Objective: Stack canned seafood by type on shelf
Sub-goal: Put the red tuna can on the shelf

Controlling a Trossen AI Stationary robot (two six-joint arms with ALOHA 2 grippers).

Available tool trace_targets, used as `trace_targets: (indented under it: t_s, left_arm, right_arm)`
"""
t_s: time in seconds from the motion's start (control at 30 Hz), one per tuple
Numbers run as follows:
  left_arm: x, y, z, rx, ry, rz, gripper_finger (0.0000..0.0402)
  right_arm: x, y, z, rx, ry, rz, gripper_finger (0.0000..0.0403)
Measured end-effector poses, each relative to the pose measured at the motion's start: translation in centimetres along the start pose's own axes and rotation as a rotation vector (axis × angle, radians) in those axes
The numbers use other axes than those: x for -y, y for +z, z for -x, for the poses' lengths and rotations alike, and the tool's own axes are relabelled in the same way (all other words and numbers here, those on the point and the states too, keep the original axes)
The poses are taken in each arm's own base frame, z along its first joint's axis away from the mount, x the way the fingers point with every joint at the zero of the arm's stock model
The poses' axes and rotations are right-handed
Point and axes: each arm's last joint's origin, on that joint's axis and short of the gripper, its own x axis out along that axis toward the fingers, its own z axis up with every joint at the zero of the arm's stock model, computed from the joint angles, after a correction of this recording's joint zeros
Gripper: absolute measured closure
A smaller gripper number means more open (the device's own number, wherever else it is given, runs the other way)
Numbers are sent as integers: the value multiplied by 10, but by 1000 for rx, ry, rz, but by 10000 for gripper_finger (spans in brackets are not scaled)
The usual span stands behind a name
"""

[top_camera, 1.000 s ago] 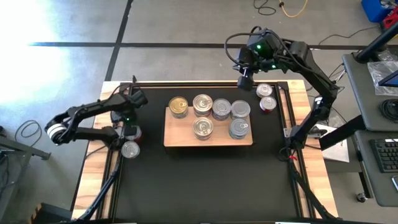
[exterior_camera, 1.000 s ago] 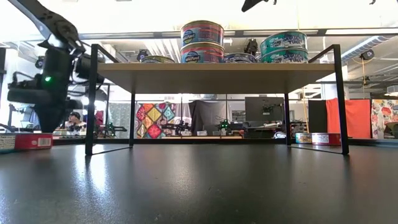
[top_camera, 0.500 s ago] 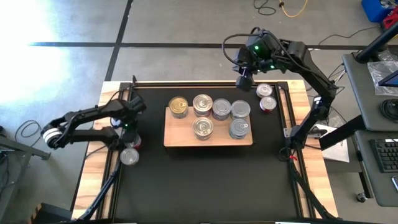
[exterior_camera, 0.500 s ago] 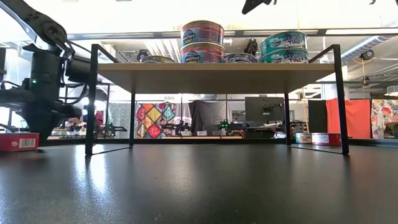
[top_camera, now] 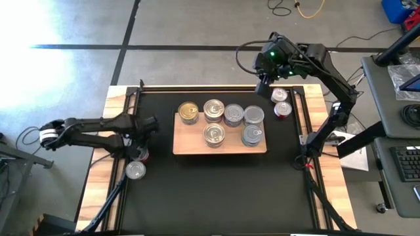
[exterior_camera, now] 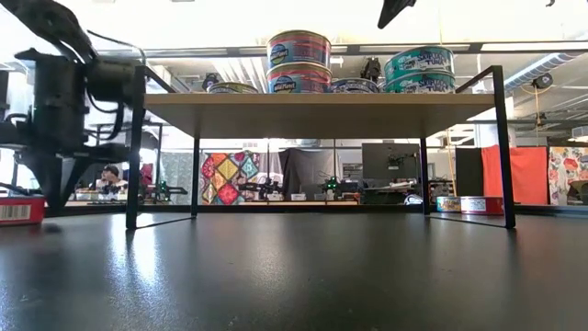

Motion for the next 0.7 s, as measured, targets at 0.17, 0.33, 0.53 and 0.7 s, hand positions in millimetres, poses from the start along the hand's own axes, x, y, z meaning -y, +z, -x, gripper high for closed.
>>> trace_targets:
  t_s: [0.17, 0.33, 0.53, 0.7]
  left_arm:
    - [-17, -11, 16, -1, -106, -209, 401]
    - [-36, -19, 24, -128, -146, -456, 401]
    - [-43, -35, 42, -218, -274, -814, 401]
    - [-40, -46, 72, -184, -402, -1377, 401]
  right_arm:
    - [0, -2, 3, -2, 0, -18, 390]
    - [0, -3, 5, 4, -2, -34, 390]
    - [0, -3, 5, 4, -2, -45, 390]
    - [0, -4, 7, -2, 0, -59, 390]
